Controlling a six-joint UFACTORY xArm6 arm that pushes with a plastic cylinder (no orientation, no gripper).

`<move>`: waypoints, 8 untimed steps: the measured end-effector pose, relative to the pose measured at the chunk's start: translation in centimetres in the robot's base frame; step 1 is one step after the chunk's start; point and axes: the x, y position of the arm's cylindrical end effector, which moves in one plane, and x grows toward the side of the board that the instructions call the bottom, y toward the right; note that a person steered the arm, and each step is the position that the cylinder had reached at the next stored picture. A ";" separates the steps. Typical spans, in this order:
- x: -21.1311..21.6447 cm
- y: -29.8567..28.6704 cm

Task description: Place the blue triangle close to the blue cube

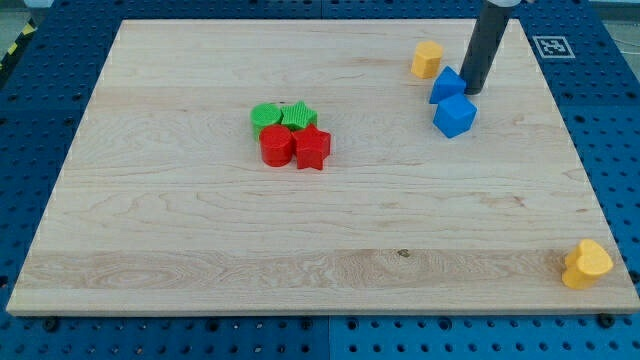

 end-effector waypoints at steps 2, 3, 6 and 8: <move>0.4 2.4; 1.4 4.9; 4.7 -4.9; 4.1 2.4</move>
